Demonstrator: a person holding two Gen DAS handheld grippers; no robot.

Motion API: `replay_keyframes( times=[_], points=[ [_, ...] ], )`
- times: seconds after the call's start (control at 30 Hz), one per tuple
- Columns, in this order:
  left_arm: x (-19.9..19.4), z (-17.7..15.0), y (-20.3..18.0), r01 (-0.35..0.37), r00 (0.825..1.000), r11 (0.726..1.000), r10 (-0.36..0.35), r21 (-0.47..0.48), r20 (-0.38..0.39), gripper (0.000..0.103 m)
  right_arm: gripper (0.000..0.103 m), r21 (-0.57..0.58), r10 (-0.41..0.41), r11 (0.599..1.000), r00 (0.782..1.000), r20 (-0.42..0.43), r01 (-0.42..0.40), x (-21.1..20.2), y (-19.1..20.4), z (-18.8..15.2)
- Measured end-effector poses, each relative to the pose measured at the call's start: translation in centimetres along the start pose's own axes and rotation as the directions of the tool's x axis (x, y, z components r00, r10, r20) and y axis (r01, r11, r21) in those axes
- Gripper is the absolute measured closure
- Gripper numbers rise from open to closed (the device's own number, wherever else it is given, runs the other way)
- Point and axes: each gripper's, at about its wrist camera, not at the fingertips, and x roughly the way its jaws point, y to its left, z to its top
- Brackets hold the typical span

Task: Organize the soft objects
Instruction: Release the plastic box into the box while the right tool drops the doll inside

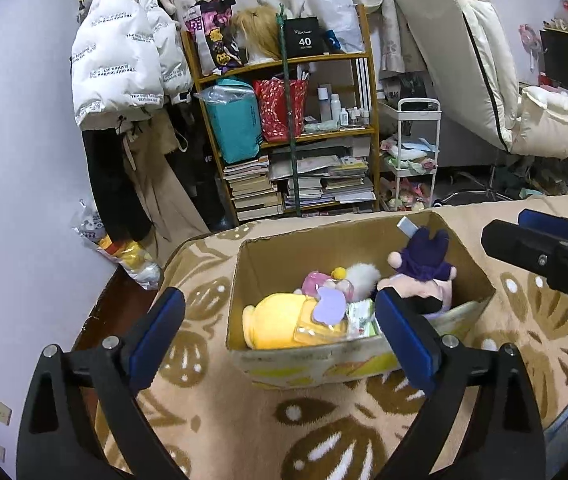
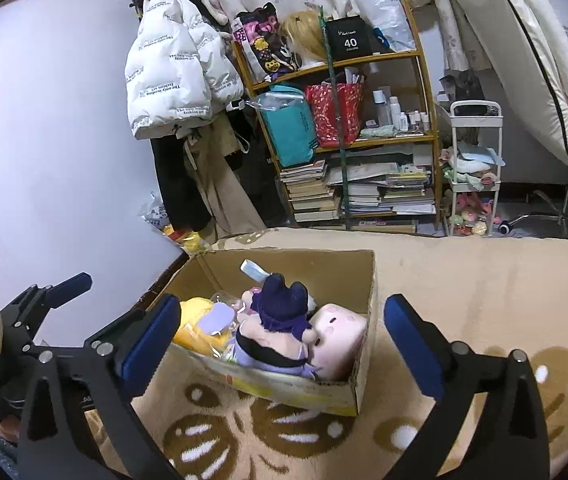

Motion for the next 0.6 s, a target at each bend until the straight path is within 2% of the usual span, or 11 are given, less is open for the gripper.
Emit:
replay_keyframes(
  times=[0.2, 0.33, 0.6],
  points=[
    [-2.7, -0.9, 0.5, -0.010, 1.000, 1.000, 0.010, -0.022, 0.005, 0.007, 0.000, -0.041, -0.052, 0.998, 0.999, -0.001, 0.052, -2.0, 1.0, 0.1],
    [-4.6, -1.6, 1.0, -0.046, 0.999, 0.998, 0.046, -0.030, 0.023, 0.007, 0.000, -0.036, -0.061, 0.997, 0.998, 0.019, 0.062, -3.9, 1.2, 0.1],
    [-8.8, -2.5, 3.1, -0.084, 0.995, 0.990, 0.090, -0.117, 0.046, 0.007, 0.000, -0.053, -0.084, 0.995, 0.995, 0.060, 0.087, -7.6, 2.0, 0.2]
  ],
)
